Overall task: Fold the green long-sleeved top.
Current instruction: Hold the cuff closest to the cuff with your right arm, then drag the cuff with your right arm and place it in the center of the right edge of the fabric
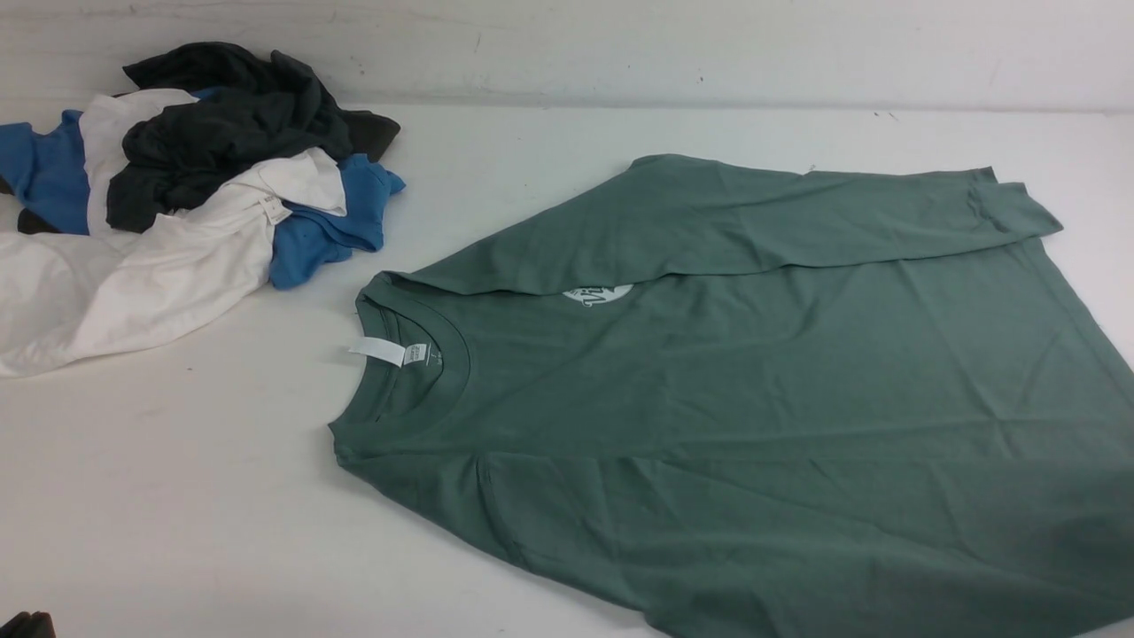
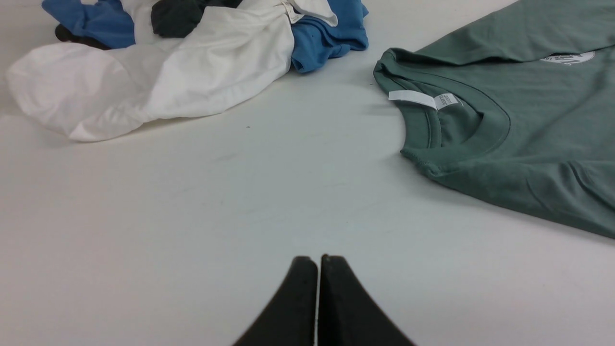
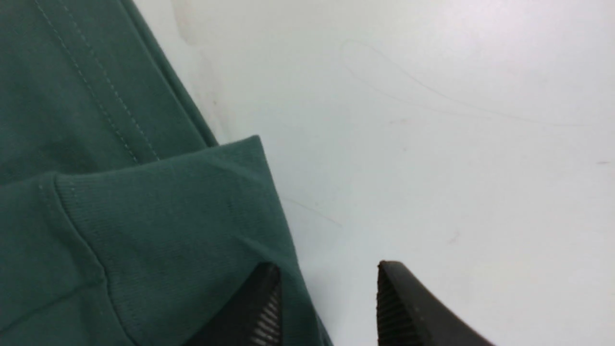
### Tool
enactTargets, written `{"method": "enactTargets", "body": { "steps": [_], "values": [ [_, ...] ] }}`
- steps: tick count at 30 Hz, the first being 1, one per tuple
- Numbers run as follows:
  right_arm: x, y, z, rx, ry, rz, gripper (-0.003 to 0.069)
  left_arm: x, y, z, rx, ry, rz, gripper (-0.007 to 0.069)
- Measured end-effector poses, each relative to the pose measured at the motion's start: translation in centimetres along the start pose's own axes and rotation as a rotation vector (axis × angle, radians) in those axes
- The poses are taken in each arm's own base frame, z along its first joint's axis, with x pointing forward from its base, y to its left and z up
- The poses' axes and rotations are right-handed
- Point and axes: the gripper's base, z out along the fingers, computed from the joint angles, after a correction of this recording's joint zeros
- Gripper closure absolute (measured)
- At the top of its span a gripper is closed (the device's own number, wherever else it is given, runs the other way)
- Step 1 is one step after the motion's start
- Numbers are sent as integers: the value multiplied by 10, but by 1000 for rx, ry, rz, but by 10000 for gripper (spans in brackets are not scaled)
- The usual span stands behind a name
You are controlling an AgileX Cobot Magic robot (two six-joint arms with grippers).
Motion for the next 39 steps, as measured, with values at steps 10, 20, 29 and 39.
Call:
{"method": "enactTargets", "body": {
  "steps": [10,20,29,39],
  "values": [
    [0,3,13,-14,43,3,552,0,0,0,0,0,0,629],
    [-12,-2,-38,-16,-167,6,667,0,0,0,0,0,0,629],
    [-44,14,-133,-88,-505,-33,668,0,0,0,0,0,0,629],
    [-111,97,-195,-225,-801,-251,668,0,0,0,0,0,0,629]
  ]
}}
